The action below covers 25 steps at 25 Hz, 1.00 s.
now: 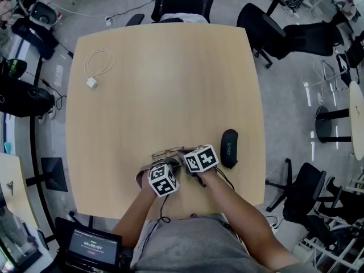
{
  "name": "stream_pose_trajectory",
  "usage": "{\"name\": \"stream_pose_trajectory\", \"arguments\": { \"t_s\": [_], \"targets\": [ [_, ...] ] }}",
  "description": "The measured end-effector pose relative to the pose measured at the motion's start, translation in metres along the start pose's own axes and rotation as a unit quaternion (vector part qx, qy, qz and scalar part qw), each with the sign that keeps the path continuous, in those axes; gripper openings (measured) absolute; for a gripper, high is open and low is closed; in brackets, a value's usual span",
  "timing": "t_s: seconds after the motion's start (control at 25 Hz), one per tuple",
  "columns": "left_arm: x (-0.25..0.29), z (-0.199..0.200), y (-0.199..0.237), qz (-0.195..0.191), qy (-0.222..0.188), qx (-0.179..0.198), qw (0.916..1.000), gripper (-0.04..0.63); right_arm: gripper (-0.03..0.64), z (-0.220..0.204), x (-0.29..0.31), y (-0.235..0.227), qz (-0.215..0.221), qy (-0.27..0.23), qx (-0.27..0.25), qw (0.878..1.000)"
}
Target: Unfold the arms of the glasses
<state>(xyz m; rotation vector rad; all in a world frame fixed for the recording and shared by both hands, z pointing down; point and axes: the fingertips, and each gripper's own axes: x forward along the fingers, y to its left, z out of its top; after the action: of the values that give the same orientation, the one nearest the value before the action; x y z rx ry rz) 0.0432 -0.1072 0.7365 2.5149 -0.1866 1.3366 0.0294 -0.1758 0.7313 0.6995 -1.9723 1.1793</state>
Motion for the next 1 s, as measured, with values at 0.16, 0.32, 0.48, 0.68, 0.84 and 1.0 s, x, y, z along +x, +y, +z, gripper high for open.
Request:
{"name": "stream_pose_trajectory", "arguments": {
  "t_s": [0.16,0.32,0.48,0.68,0.84,1.0],
  "targets": [
    [-0.001,-0.004,-0.011,-0.018,0.008,0.004,0.9998,0.008,0.009,0.000,0.001,-0.001,-0.002,0.001,0.000,1.000],
    [-0.005,-0.016,-0.019,-0.029,0.021,0.008,0.9994,0.009,0.009,0.002,0.003,0.001,-0.005,0.002,-0.001,1.000],
    [-0.013,-0.028,-0.027,-0.038,0.032,0.009,0.9987,0.009,0.009,0.003,0.003,0.003,-0.007,0.004,-0.002,1.000],
    [-0.017,-0.049,-0.031,-0.045,0.049,0.000,0.9978,0.009,0.009,0.003,0.005,-0.002,-0.012,0.007,-0.001,1.000],
    [-0.022,-0.062,-0.028,-0.039,0.052,-0.010,0.9978,0.009,0.009,0.003,0.005,-0.007,-0.014,0.008,0.000,1.000],
    [-0.029,-0.039,-0.016,0.004,0.006,0.014,0.9999,0.009,0.009,0.002,0.006,-0.010,-0.015,0.007,0.001,1.000]
  ]
}}
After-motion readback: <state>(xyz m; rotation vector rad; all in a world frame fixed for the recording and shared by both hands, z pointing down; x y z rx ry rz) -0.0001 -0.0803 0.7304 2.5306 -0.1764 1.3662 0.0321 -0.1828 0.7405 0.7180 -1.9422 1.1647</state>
